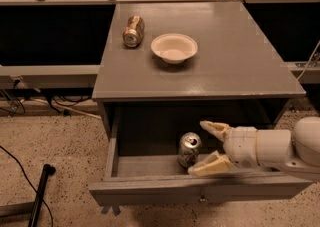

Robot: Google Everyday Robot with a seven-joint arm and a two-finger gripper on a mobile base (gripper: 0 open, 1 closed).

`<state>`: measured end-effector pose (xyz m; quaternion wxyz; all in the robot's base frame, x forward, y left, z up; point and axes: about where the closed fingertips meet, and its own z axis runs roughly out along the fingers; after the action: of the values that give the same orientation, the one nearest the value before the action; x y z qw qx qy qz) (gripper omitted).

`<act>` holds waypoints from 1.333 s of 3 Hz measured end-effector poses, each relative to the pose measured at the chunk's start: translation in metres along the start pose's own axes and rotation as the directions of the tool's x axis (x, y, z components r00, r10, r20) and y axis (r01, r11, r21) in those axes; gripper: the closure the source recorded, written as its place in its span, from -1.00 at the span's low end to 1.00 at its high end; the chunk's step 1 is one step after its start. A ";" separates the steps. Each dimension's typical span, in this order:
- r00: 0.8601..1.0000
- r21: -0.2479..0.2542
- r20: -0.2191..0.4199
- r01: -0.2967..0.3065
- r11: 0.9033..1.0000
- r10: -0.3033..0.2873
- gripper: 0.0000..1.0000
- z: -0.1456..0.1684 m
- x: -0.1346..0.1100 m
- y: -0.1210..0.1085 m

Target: Pick 7up can from top drawer and place on counter

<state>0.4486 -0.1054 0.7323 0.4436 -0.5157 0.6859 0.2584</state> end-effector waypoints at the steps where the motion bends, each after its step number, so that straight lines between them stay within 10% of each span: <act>1: 1.000 0.032 -0.008 -0.024 0.999 0.024 -0.72 0.012 0.011 -0.015; 3: 0.995 0.125 -0.025 -0.088 0.988 0.092 -0.72 0.037 0.038 -0.042; 4: 0.993 0.164 -0.025 -0.107 0.981 0.113 -0.36 0.043 0.048 -0.046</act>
Offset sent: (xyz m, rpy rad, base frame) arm 0.0581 0.0064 -0.0527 0.0012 0.0313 -0.1473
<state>0.5029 -0.1093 0.6746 0.4572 -0.4435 0.7397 0.2169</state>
